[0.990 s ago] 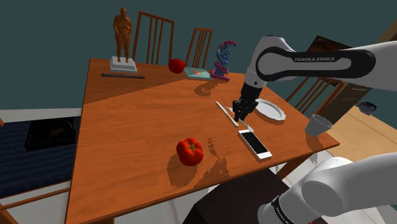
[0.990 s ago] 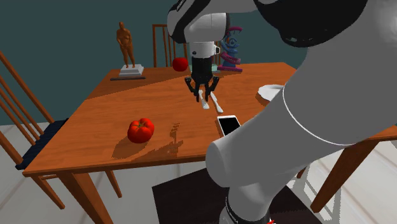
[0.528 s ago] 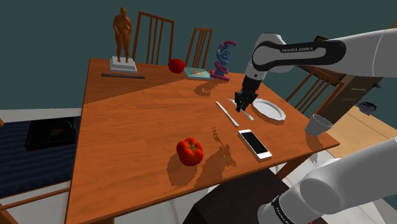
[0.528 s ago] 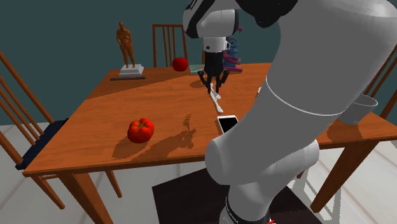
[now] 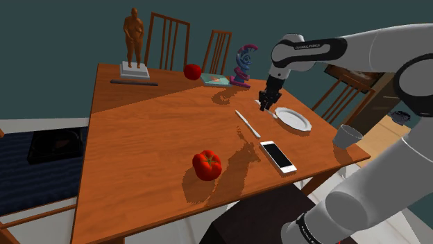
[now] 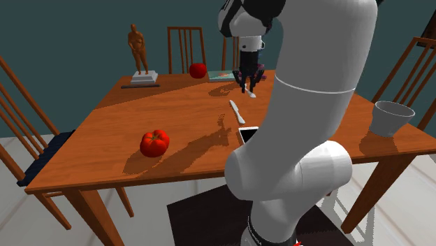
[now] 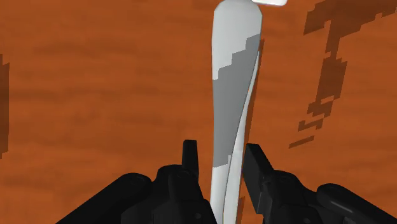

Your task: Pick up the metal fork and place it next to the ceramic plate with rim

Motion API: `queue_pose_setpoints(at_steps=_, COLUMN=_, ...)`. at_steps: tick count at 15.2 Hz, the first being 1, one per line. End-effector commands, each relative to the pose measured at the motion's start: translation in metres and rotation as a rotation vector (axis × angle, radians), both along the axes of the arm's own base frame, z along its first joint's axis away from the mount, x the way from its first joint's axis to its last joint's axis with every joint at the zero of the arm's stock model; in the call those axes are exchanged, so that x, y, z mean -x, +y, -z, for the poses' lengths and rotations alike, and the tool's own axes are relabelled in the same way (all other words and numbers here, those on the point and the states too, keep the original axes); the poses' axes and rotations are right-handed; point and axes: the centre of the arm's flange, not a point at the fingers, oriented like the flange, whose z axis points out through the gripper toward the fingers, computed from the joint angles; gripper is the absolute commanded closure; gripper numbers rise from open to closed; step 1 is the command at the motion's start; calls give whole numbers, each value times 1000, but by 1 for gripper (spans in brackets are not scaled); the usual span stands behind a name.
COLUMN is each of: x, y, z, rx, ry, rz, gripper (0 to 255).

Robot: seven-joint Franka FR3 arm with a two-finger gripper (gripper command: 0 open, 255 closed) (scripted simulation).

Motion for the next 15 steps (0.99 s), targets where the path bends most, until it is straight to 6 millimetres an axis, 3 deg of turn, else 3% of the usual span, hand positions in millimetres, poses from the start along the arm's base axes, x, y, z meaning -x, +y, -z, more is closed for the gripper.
queue_pose_setpoints(at_steps=1, x=-16, y=-20, z=0, rx=0, ry=0, rz=-1, gripper=255)
queue_pose_setpoints(at_steps=12, x=-96, y=-143, z=-1, rx=0, ry=0, rz=-1, gripper=255)
queue_pose_setpoints(at_steps=15, x=-96, y=-143, z=15, rx=0, ry=0, rz=-1, gripper=255)
